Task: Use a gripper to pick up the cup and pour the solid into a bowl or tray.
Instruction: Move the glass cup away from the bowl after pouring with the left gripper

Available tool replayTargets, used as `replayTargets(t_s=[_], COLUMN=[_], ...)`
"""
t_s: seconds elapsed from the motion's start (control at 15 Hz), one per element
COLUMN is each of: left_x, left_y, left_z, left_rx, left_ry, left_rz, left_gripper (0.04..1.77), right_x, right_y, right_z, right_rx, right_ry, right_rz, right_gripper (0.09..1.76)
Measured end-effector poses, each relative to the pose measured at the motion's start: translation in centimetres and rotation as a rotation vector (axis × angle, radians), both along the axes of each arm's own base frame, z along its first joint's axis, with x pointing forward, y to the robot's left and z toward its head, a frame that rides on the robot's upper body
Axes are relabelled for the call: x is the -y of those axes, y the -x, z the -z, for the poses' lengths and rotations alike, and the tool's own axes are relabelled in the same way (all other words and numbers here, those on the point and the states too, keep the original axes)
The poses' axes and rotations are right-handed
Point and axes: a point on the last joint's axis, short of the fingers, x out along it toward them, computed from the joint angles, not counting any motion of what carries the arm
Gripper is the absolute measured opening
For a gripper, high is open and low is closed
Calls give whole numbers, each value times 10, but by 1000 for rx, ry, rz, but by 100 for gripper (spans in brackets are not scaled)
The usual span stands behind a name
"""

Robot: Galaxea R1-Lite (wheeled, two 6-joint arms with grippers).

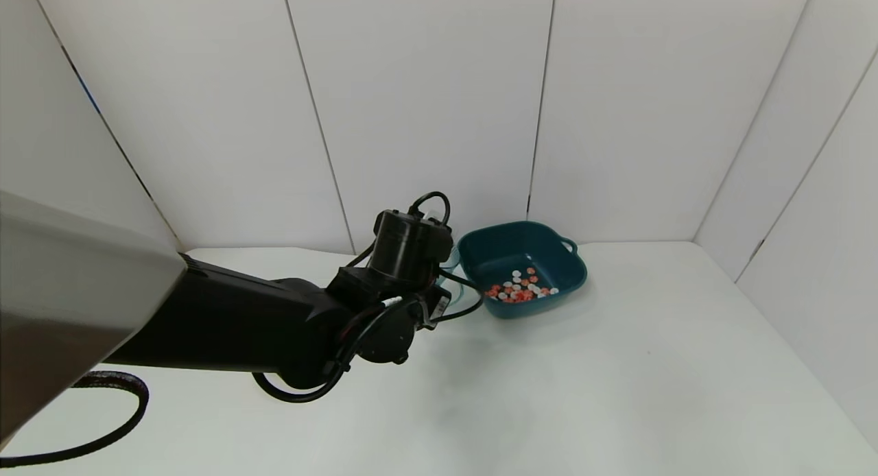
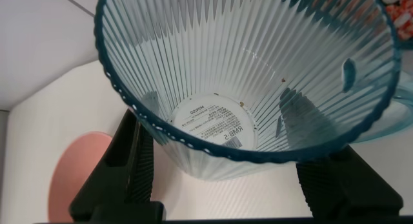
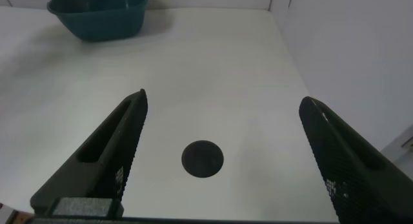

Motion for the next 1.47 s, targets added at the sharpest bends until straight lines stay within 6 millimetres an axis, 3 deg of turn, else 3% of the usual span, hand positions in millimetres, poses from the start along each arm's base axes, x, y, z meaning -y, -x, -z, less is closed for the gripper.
replayTargets(t_s=[0.53, 0.87, 1.47], left_x=[-27, -43, -44], left_y=[-7, -15, -29], left_z=[7, 28, 68], left_rx=[99, 156, 176], left_ry=[331, 379, 464], left_rz=[-73, -110, -110], left_gripper=[125, 125, 125], right_x=[0, 0, 0], right_y=[0, 0, 0], right_z=[0, 0, 0], right_rx=[0, 0, 0], right_ry=[0, 0, 0], right_rz=[0, 0, 0], right_gripper=[171, 171, 171])
